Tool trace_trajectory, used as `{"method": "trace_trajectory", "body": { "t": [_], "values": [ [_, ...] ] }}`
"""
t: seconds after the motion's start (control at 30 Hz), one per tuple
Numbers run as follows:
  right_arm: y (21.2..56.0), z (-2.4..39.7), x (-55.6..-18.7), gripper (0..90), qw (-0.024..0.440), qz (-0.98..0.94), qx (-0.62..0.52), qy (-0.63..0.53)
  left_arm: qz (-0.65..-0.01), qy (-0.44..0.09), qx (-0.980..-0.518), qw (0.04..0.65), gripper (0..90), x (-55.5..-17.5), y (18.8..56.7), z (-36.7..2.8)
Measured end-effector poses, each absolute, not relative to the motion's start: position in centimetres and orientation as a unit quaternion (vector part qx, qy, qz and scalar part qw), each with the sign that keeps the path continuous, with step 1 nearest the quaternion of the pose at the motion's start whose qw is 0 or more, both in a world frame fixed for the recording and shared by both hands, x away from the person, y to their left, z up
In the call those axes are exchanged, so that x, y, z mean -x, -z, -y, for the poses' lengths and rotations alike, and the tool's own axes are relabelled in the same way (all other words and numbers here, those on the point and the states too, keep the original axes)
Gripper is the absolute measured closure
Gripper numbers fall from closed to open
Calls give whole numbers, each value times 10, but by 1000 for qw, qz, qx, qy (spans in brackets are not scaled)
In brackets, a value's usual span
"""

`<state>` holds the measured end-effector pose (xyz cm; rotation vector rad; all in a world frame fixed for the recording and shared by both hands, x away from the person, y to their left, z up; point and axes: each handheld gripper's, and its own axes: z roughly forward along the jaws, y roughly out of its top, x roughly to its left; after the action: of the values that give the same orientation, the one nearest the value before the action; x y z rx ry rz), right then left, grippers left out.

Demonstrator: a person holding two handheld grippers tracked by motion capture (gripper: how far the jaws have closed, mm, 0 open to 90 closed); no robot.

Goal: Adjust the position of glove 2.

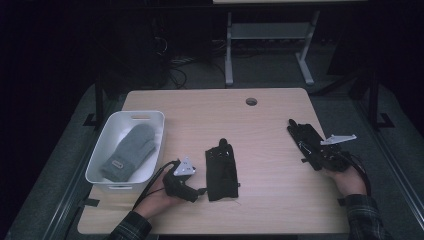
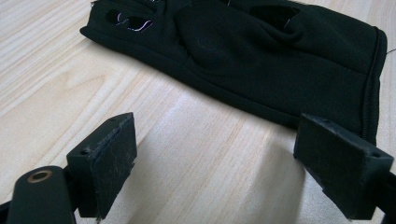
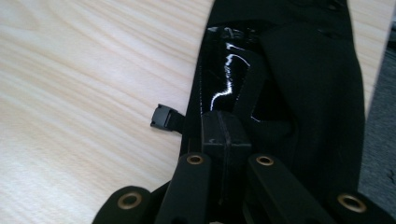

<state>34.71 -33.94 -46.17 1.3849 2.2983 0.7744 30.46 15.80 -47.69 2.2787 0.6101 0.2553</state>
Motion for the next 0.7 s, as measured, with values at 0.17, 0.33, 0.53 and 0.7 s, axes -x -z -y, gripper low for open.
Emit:
{"method": "trace_trajectory", "body": {
  "t": [0.17,0.33,0.53,0.7],
  "values": [
    [462,325,-346,900,158,-822,-468,-284,-238,-100,-890,375,122,-305,477,-158],
    [461,308,-344,900,146,-836,-445,-285,-238,-100,-890,376,122,-305,477,-158],
    [459,285,-335,900,124,-854,-415,-290,-238,-101,-889,377,123,-305,477,-158],
    [459,271,-326,900,109,-862,-398,-294,-239,-100,-889,377,122,-305,477,-158]
  ]
}}
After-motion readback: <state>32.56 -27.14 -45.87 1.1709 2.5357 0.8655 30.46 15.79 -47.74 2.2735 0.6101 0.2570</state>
